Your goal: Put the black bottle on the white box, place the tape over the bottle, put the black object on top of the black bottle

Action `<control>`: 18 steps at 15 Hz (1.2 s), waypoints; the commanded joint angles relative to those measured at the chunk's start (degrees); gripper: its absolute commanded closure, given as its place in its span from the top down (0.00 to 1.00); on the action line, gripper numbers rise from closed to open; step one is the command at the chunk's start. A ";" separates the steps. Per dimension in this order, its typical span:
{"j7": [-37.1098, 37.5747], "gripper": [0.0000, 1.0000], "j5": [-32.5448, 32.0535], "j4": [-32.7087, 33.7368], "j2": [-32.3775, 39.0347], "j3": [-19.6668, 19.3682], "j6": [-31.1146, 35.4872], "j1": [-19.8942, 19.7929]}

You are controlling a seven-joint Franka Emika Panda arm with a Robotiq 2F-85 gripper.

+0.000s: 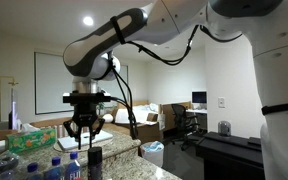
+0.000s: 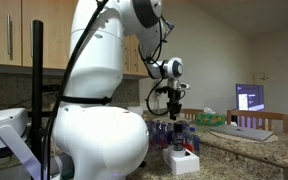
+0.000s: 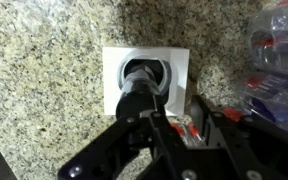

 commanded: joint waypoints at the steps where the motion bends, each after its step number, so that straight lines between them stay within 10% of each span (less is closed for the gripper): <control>1: 0.09 0.66 -3.20 -0.69 -1.59 2.06 1.04 2.16; 6: -4.21 0.98 0.17 -2.82 0.77 4.29 2.58 3.96; 18: -9.26 1.00 -0.97 -1.99 5.48 5.04 1.10 6.31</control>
